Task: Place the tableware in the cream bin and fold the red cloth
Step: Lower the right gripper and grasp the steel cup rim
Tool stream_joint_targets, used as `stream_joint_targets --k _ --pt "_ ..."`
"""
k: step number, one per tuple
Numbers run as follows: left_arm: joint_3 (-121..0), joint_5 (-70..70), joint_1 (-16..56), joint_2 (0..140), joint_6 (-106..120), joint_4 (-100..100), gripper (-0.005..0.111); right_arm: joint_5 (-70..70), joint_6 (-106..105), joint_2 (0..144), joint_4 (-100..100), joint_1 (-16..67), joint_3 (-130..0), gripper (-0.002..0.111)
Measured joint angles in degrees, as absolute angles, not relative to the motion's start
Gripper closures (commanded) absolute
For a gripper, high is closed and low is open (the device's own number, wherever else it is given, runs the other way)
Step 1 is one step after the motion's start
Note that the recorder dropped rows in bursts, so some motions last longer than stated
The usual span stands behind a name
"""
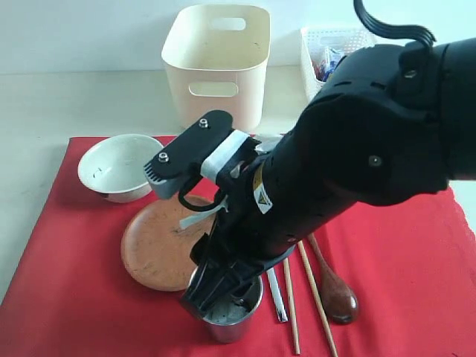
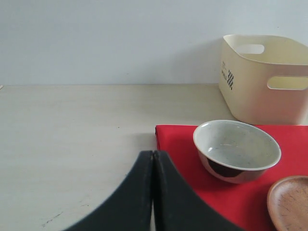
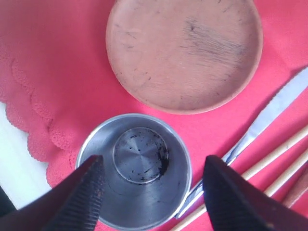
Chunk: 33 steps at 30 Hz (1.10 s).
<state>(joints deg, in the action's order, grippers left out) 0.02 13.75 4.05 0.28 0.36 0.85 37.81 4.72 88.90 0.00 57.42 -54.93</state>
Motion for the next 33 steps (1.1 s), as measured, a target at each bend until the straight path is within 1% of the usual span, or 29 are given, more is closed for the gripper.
stream_joint_targets --k 9,12,19,22,33 --pt "0.0 13.8 4.0 0.3 0.4 0.8 0.106 37.8 6.1 88.9 1.7 57.4 -54.9 0.050" --pt "0.0 13.8 4.0 0.3 0.4 0.8 0.106 37.8 12.1 88.9 6.0 57.4 -54.9 0.050" --pt "0.0 13.8 4.0 0.3 0.4 0.8 0.106 37.8 32.4 88.9 23.5 57.3 -54.9 0.050" --pt "0.0 13.8 4.0 0.3 0.4 0.8 0.106 37.8 36.8 88.9 25.3 56.4 -54.9 0.050" --pt "0.0 13.8 4.0 0.3 0.4 0.8 0.106 37.0 36.0 90.5 25.0 56.2 -56.3 0.050"
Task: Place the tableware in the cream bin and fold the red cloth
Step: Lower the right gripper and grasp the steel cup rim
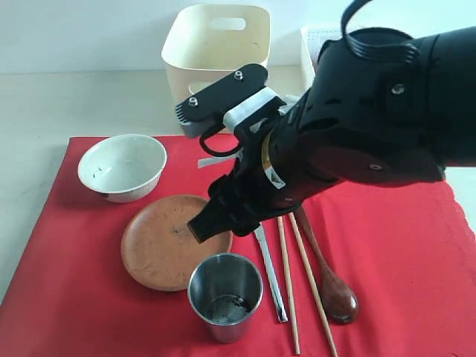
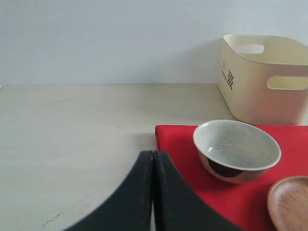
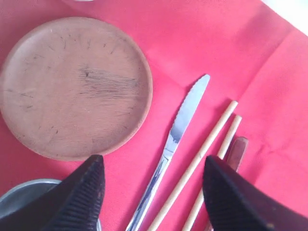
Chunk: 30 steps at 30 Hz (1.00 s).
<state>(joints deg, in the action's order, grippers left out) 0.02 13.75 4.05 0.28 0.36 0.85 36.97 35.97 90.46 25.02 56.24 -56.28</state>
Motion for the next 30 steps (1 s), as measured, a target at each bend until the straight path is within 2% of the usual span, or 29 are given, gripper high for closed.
stream_joint_targets --k 7,18,23,26,27,29,30 --pt "0.0 13.8 4.0 0.3 0.4 0.8 0.106 42.4 27.2 94.0 15.6 56.1 -57.4 0.050" --pt "0.0 13.8 4.0 0.3 0.4 0.8 0.106 43.9 17.7 91.9 8.5 56.1 -57.9 0.050" --pt "0.0 13.8 4.0 0.3 0.4 0.8 0.106 41.4 11.2 98.4 5.9 56.1 -57.9 0.052" --pt "0.0 13.8 4.0 0.3 0.4 0.8 0.106 39.7 10.3 100.8 6.0 56.1 -57.9 0.082" --pt "0.0 13.8 4.0 0.3 0.4 0.8 0.106 39.2 10.0 100.8 6.0 56.1 -57.9 0.097" --pt "0.0 13.8 4.0 0.3 0.4 0.8 0.106 38.5 9.6 100.4 6.0 56.1 -57.9 0.108" --pt "0.0 13.8 4.0 0.3 0.4 0.8 0.106 38.5 9.6 99.4 6.0 56.1 -57.9 0.108"
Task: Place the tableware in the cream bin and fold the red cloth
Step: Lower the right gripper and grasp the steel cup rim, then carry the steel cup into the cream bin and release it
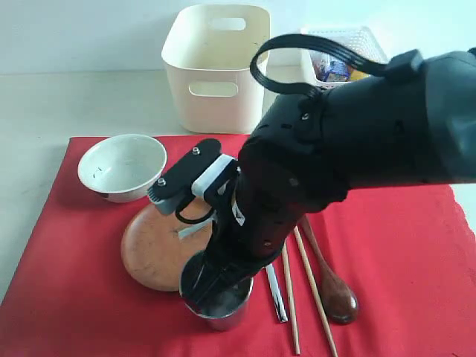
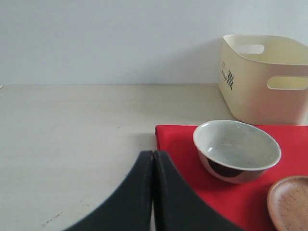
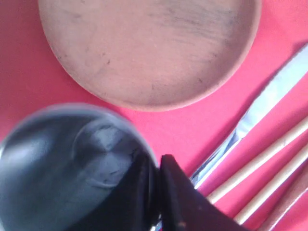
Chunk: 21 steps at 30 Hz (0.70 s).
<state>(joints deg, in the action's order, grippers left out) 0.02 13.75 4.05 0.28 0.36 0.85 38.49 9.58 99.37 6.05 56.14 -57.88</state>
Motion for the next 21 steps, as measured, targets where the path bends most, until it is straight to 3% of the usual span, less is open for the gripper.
stream_joint_targets --k 10,21 --pt "0.0 13.8 4.0 0.3 0.4 0.8 0.106 35.9 16.2 86.7 20.2 51.6 -61.5 0.108" --pt "0.0 13.8 4.0 0.3 0.4 0.8 0.106 4.8 27.3 95.0 30.7 34.2 -68.3 0.108"
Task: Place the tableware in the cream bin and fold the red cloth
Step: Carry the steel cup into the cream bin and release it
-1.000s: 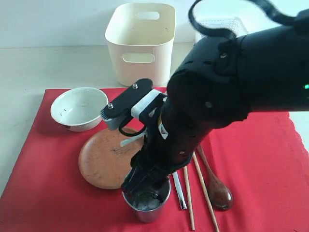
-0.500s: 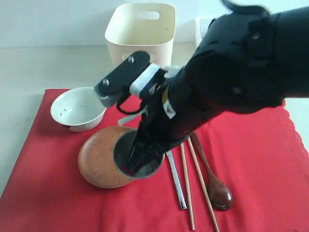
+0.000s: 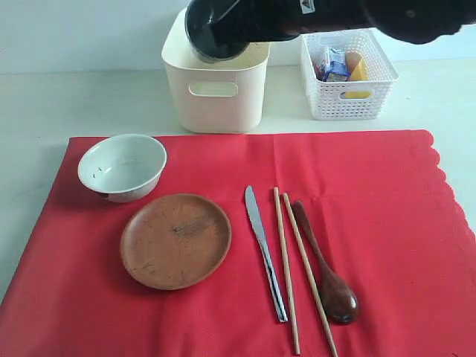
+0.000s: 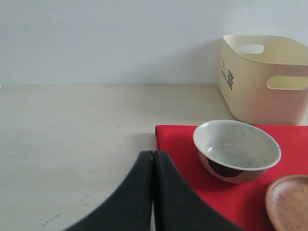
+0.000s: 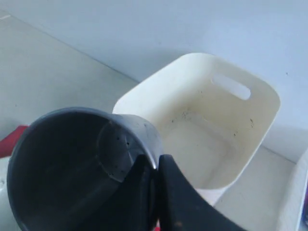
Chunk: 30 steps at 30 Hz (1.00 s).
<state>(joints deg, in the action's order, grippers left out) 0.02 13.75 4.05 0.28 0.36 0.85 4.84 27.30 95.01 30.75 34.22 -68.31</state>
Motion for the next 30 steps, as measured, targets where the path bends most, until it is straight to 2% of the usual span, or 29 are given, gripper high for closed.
stream_joint_targets --k 7,15,30 --pt "0.0 13.8 4.0 0.3 0.4 0.8 0.106 -6.1 27.4 106.9 31.2 28.7 -76.4 0.108" --pt "0.0 13.8 4.0 0.3 0.4 0.8 0.106 -7.4 27.4 117.2 31.4 26.4 -86.2 0.108" --pt "0.0 13.8 4.0 0.3 0.4 0.8 0.106 -8.1 27.3 121.2 31.7 26.4 -89.1 0.108"
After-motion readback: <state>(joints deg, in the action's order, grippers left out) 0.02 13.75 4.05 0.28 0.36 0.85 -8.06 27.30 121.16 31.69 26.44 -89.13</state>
